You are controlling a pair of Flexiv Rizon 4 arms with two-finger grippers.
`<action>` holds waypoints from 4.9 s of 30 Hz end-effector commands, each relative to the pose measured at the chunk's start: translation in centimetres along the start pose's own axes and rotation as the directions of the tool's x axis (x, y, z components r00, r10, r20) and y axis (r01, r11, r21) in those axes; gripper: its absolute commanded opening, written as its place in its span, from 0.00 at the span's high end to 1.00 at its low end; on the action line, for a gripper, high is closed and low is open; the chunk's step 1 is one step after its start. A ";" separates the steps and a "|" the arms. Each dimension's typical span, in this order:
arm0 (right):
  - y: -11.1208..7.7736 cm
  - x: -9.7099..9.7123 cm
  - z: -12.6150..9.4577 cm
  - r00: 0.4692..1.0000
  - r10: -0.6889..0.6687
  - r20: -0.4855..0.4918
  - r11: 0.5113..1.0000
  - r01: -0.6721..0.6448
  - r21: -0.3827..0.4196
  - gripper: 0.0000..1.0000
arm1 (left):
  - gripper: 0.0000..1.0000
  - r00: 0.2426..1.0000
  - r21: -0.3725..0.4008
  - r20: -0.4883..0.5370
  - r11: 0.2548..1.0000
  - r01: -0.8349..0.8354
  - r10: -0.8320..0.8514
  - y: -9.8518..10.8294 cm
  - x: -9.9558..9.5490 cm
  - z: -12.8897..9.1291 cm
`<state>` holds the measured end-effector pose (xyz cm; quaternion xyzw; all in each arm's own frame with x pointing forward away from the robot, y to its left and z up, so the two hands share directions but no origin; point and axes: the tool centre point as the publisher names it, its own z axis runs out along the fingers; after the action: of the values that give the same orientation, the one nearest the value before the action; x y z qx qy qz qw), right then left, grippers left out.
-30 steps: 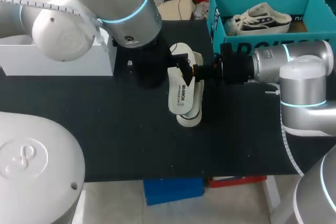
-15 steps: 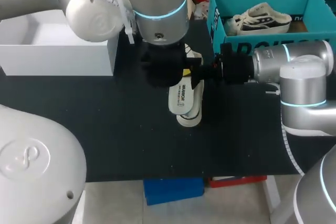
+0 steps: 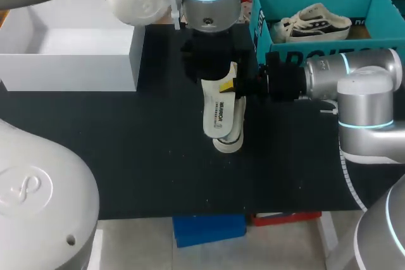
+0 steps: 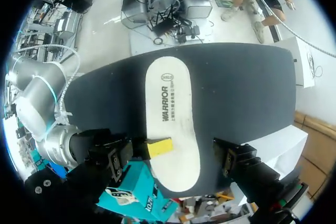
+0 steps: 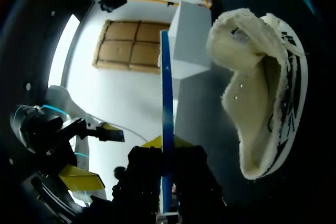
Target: Take the shoe out of the shoebox, open the shoe tongue, remove and reinsert the insole, then place the shoe into the shoebox
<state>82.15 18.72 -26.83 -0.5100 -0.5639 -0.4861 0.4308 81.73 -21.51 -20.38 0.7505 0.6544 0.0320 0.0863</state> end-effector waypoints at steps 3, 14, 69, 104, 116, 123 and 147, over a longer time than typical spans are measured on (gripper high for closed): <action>0.0 0.0 0.1 1.000 0.000 0.001 1.000 0.000 -0.003 1.00 | 0.00 1.000 0.013 -0.012 1.000 0.004 -0.003 4.1 -0.1 0.9; 0.0 0.0 0.1 1.000 0.000 0.001 1.000 0.000 -0.003 1.00 | 0.00 1.000 -0.010 -0.008 1.000 0.016 -0.016 10.0 0.4 2.1; 0.0 0.0 0.1 1.000 0.000 0.001 1.000 0.000 -0.003 1.00 | 0.00 0.663 0.007 0.738 0.984 0.176 -0.124 -6.7 4.6 -1.2; 0.0 0.0 0.1 1.000 0.000 0.001 1.000 0.000 -0.003 1.00 | 0.00 0.231 0.083 0.963 0.965 0.249 -0.143 -7.2 5.9 1.4; 0.0 0.0 0.1 1.000 0.000 0.001 1.000 0.000 -0.003 1.00 | 0.00 0.109 0.053 0.991 0.969 0.241 -0.082 -6.5 5.1 3.8; 0.0 0.0 0.1 1.000 0.000 0.001 1.000 0.000 -0.003 1.00 | 0.00 0.040 0.054 0.997 0.962 0.266 -0.067 -5.3 3.9 4.8; 0.0 0.0 0.1 1.000 0.000 0.001 1.000 0.000 -0.003 1.00 | 0.56 0.022 0.008 1.000 0.941 0.339 -0.016 -2.0 -0.4 6.2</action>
<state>82.17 18.76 -26.83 -0.5101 -0.5639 -0.4861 0.4307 80.51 -21.36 -26.61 0.4618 0.4918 -0.4299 0.6000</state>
